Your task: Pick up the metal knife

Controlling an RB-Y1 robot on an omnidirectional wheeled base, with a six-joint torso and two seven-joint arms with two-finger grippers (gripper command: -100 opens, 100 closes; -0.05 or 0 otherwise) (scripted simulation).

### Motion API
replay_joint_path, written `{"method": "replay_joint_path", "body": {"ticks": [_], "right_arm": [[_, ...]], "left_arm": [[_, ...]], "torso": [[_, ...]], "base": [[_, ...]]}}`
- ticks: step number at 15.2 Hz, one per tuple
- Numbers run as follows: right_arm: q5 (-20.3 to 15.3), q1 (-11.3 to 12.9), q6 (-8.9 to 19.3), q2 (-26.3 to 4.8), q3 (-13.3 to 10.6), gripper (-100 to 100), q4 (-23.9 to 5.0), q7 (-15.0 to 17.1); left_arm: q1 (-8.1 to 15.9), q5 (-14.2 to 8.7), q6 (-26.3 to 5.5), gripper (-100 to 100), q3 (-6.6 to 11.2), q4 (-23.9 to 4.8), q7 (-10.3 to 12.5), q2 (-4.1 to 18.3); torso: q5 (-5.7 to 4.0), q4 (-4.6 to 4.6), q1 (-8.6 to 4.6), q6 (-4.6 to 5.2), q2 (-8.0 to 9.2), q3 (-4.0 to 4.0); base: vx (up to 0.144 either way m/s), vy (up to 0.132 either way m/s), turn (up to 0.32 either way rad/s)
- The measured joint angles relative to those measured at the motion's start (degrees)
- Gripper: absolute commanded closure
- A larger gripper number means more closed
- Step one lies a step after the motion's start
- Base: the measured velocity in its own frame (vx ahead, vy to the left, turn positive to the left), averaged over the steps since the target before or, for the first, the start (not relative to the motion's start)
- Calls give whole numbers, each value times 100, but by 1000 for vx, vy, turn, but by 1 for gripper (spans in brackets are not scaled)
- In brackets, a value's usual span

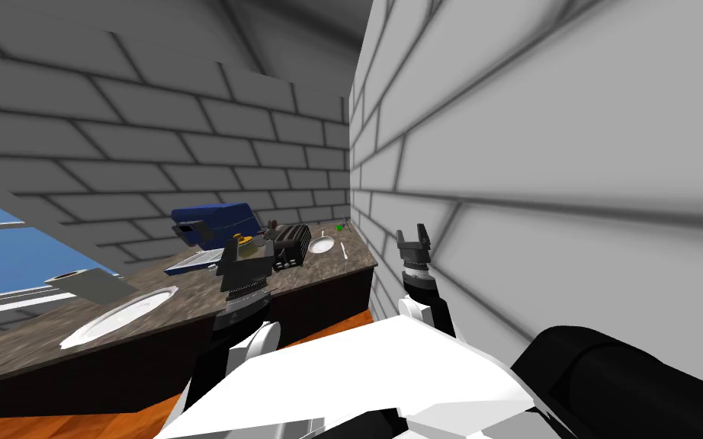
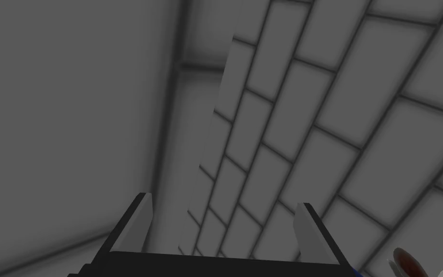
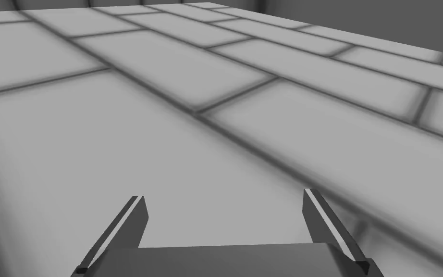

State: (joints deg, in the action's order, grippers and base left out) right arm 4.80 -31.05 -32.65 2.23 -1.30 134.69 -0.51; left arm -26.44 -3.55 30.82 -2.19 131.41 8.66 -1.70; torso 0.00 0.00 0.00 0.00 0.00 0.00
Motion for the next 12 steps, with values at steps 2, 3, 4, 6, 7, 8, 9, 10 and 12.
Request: {"method": "replay_joint_path", "body": {"ticks": [2,3,4,6,7,8,9,10,12], "right_arm": [[9,53,87,-174,36,-100,-36,42],[13,78,142,-282,55,-100,-72,76],[38,115,220,-427,116,-100,-135,147],[43,135,361,-652,145,-100,-214,263],[47,174,448,-740,166,-100,-260,314],[48,210,543,-843,187,-100,-324,374],[53,247,648,-922,213,-100,-361,431],[56,284,767,-1015,239,-100,-410,500],[86,366,988,-1206,333,-100,-538,667]], "left_arm": [[0,0,0,0,0,0,0,0],[0,0,0,0,0,0,0,0],[1,0,0,0,0,0,0,0],[0,0,0,0,0,0,0,0],[0,0,0,0,0,0,0,0],[1,0,0,0,-1,0,0,0],[0,0,0,0,0,0,0,0],[1,0,0,0,-1,0,0,0],[1,0,0,0,-1,0,0,0]], "torso": [[0,0,1,-1,-1,0],[0,0,1,-2,0,0],[0,0,2,-3,-1,-1],[1,0,5,-2,-1,0],[1,0,5,-2,-1,-1],[1,-1,7,-4,-1,-1],[2,0,7,-2,-2,-1],[2,-1,8,-3,-2,-2],[2,-1,7,-4,-3,-2]], "base": [[-1,10,62],[-2,18,131],[-1,16,101],[-2,20,101],[-1,25,159],[1,21,118],[1,25,133],[2,22,114],[2,24,156]]}}
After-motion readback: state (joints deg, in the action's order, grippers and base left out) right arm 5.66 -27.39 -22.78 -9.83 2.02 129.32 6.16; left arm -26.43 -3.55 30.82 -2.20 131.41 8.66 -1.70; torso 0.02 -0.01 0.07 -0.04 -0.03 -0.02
